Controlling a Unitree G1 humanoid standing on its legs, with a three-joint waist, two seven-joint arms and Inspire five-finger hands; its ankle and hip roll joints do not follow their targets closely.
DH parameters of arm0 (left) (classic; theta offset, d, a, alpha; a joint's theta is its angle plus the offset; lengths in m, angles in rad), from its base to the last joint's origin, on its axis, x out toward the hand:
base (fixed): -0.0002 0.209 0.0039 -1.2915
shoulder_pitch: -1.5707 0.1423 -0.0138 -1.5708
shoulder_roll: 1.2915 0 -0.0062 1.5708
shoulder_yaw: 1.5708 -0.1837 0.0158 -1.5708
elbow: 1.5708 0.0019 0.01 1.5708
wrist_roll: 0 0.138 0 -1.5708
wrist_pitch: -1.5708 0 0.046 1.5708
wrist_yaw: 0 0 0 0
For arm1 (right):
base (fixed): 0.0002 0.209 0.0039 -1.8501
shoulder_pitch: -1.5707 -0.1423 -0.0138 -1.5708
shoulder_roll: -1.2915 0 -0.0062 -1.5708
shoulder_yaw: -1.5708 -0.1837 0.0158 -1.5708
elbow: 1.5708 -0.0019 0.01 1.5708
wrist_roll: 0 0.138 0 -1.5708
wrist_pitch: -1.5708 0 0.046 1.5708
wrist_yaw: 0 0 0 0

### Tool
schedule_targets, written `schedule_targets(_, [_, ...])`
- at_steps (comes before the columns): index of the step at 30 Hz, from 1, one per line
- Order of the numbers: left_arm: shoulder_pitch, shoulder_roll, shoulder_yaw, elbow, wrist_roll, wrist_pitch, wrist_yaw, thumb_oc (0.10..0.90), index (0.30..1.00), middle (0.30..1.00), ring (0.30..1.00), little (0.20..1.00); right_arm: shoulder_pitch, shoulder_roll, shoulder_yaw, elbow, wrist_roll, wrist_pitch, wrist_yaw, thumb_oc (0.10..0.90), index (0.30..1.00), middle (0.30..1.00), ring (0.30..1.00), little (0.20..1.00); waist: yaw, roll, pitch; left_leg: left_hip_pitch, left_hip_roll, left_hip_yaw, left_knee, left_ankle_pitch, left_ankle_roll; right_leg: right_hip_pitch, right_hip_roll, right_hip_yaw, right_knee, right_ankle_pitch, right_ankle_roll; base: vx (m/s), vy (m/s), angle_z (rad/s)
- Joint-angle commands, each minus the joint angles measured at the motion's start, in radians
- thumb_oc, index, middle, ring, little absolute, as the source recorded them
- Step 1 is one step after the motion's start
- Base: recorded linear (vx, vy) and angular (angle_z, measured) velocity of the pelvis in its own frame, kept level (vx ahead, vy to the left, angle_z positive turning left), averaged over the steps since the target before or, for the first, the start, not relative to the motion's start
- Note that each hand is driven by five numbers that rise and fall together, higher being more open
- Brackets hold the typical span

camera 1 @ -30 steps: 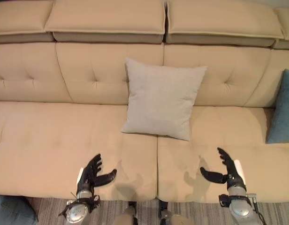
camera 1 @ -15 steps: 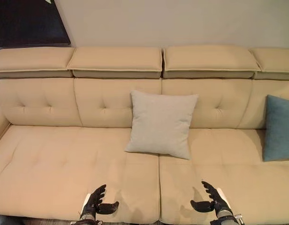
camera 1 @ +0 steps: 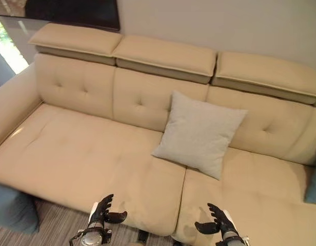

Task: Pick up all the scattered cushions and arrange them neatly on the sofa.

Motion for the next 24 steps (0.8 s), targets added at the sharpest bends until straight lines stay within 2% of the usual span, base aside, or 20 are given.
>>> schedule_targets(1, [-0.053,0.008,-0.006,-0.017,0.001,-0.035,0.015,0.8,0.9,0.9,0.9,0.9,-0.003,-0.069,-0.014,-0.098,0.031,-0.05,-0.026,0.8,0.9,0.9,0.9,0.9,-0.007,-0.05,-0.008,-0.113,-0.043,0.046,0.055,-0.042,-0.025,0.06,0.009,0.031,-0.084,0.013,0.026,-0.27,-0.123,0.58])
schedule_targets(3, [-0.063,-0.002,-0.014,-0.024,-0.003,-0.034,0.02,0.8,0.9,0.9,0.9,0.9,-0.02,-0.086,-0.013,-0.107,0.028,-0.047,-0.032,0.8,0.9,0.9,0.9,0.9,-0.009,-0.04,0.011,-0.15,-0.047,0.04,0.077,-0.03,-0.035,0.05,0.017,0.008,-0.101,0.029,0.022,-0.27,-0.1,0.64])
schedule_targets(4, [-0.072,-0.008,-0.016,-0.021,-0.008,-0.031,0.021,0.8,0.9,0.9,0.9,0.9,-0.032,-0.094,-0.013,-0.107,0.026,-0.044,-0.037,0.8,0.9,0.9,0.9,0.9,-0.016,-0.039,0.021,-0.162,-0.048,0.072,0.097,-0.045,-0.028,0.039,0.012,-0.011,-0.1,0.041,0.021,-0.29,-0.027,0.77])
schedule_targets(5, [-0.072,-0.012,-0.014,-0.023,-0.009,-0.03,0.022,0.8,0.9,0.9,0.9,0.9,-0.031,-0.1,-0.015,-0.106,0.016,-0.034,-0.04,0.8,0.9,0.9,0.9,0.9,-0.031,-0.046,0.016,-0.153,-0.038,0.157,0.135,-0.088,-0.004,0.023,-0.012,-0.048,-0.117,0.068,0.03,-0.29,-0.027,0.83])
schedule_targets(6, [-0.072,-0.012,-0.014,-0.023,-0.009,-0.03,0.022,0.8,0.9,0.9,0.9,0.9,-0.031,-0.1,-0.015,-0.106,0.016,-0.034,-0.04,0.8,0.9,0.9,0.9,0.9,-0.031,-0.046,0.016,-0.153,-0.038,0.157,0.136,-0.088,-0.004,0.023,-0.012,-0.048,-0.117,0.068,0.03,-0.32,-0.012,1.02])
schedule_targets(7, [-0.065,-0.016,-0.016,-0.016,0.002,-0.028,0.019,0.8,0.9,0.9,0.9,0.9,-0.02,-0.099,-0.027,-0.112,0.016,-0.033,-0.042,0.8,0.9,0.9,0.9,0.9,-0.051,-0.06,0.008,-0.125,-0.033,0.223,0.198,-0.152,0.013,0.006,-0.044,-0.091,-0.127,0.089,0.034,-0.15,-0.002,0.8])
schedule_targets(8, [-0.065,-0.016,-0.016,-0.016,0.002,-0.028,0.019,0.8,0.9,0.9,0.9,0.9,-0.02,-0.099,-0.027,-0.112,0.016,-0.033,-0.042,0.8,0.9,0.9,0.9,0.9,-0.053,-0.059,0.008,-0.127,-0.033,0.221,0.203,-0.156,0.013,0.007,-0.044,-0.093,-0.127,0.087,0.034,-0.21,-0.002,0.94])
schedule_targets(9, [-0.063,-0.016,-0.022,-0.016,0.008,-0.026,0.017,0.8,0.9,0.9,0.9,0.9,-0.01,-0.098,-0.036,-0.109,0.019,-0.035,-0.042,0.8,0.9,0.9,0.9,0.9,-0.066,-0.065,0.003,-0.106,-0.031,0.247,0.228,-0.19,0.016,0.004,-0.061,-0.12,-0.136,0.097,0.034,-0.16,0.009,0.79])
schedule_targets(10, [-0.064,-0.021,-0.032,-0.013,0.018,-0.023,0.015,0.8,0.9,0.9,0.9,0.9,0.001,-0.092,-0.05,-0.098,0.028,-0.036,-0.042,0.8,0.9,0.9,0.9,0.9,-0.092,-0.078,-0.006,-0.069,-0.014,0.303,0.293,-0.259,0.024,-0.005,-0.091,-0.17,-0.148,0.11,0.035,-0.16,0.009,0.81])
schedule_targets(11, [-0.064,-0.021,-0.032,-0.013,0.018,-0.023,0.015,0.8,0.9,0.9,0.9,0.9,0.001,-0.092,-0.05,-0.098,0.028,-0.036,-0.042,0.8,0.9,0.9,0.9,0.9,-0.092,-0.078,-0.006,-0.07,-0.014,0.302,0.293,-0.259,0.024,-0.006,-0.091,-0.17,-0.148,0.11,0.035,-0.17,0.021,0.97])
schedule_targets(12, [-0.071,-0.023,-0.04,-0.012,0.019,-0.022,0.015,0.8,0.9,0.9,0.9,0.9,0.001,-0.091,-0.055,-0.094,0.032,-0.037,-0.044,0.8,0.9,0.9,0.9,0.9,-0.105,-0.083,-0.006,-0.053,0.002,0.335,0.336,-0.284,0.025,-0.01,-0.105,-0.201,-0.154,0.118,0.036,-0.12,0.064,1.14])
schedule_targets(13, [-0.076,-0.026,-0.048,-0.019,0.017,-0.022,0.015,0.8,0.9,0.9,0.9,0.9,0.001,-0.088,-0.062,-0.089,0.042,-0.037,-0.042,0.8,0.9,0.9,0.9,0.9,-0.121,-0.084,-0.006,-0.021,0.036,0.384,0.376,-0.316,0.019,-0.01,-0.126,-0.251,-0.167,0.128,0.038,-0.12,0.064,1.19])
schedule_targets(14, [-0.076,-0.026,-0.048,-0.019,0.017,-0.022,0.015,0.8,0.9,0.9,0.9,0.9,0.001,-0.088,-0.062,-0.089,0.042,-0.037,-0.042,0.8,0.9,0.9,0.9,0.9,-0.122,-0.083,-0.005,-0.021,0.037,0.383,0.379,-0.318,0.019,-0.008,-0.125,-0.252,-0.168,0.128,0.038,-0.06,0.162,1.26])
schedule_targets(15, [-0.079,-0.031,-0.056,-0.023,0.016,-0.021,0.013,0.8,0.9,0.9,0.9,0.9,-0.002,-0.085,-0.066,-0.084,0.044,-0.034,-0.043,0.8,0.9,0.9,0.9,0.9,-0.135,-0.075,-0.011,0.034,0.065,0.414,0.327,-0.328,0.009,-0.006,-0.14,-0.297,-0.178,0.137,0.048,0.01,0.159,0.96])
schedule_targets(18, [-0.075,-0.038,-0.057,-0.019,0.016,-0.018,0.011,0.8,0.9,0.9,0.9,0.9,-0.011,-0.08,-0.064,-0.07,0.036,-0.034,-0.045,0.8,0.9,0.9,0.9,0.9,-0.131,-0.068,-0.018,0.064,0.053,0.403,0.253,-0.317,0.002,0.004,-0.145,-0.321,-0.183,0.145,0.059,0.02,0.146,0.75])
schedule_targets(19, [-0.07,-0.039,-0.06,-0.021,0.017,-0.016,0.004,0.8,0.9,0.9,0.9,0.9,-0.019,-0.072,-0.063,-0.059,0.033,-0.032,-0.043,0.8,0.9,0.9,0.9,0.9,-0.121,-0.066,-0.025,0.081,0.038,0.379,0.192,-0.306,0.002,0.011,-0.152,-0.338,-0.18,0.15,0.067,0.01,0.243,0.74])
schedule_targets(21, [-0.07,-0.036,-0.059,-0.023,0.016,-0.017,0.004,0.8,0.9,0.9,0.9,0.9,-0.032,-0.069,-0.055,-0.052,0.027,-0.031,-0.045,0.8,0.9,0.9,0.9,0.9,-0.117,-0.069,-0.026,0.077,0.025,0.363,0.176,-0.297,0.005,0.001,-0.159,-0.343,-0.168,0.153,0.071,-0.01,0.163,0.48])
schedule_targets(24, [-0.066,-0.023,-0.042,-0.009,0.021,-0.013,0.004,0.8,0.9,0.9,0.9,0.9,-0.071,-0.061,-0.029,-0.043,-0.003,-0.02,-0.043,0.8,0.9,0.9,0.9,0.9,-0.082,-0.068,-0.014,0.091,-0.001,0.318,0.133,-0.296,0.026,-0.021,-0.181,-0.345,-0.108,0.145,0.084,-0.07,0.171,0.54])
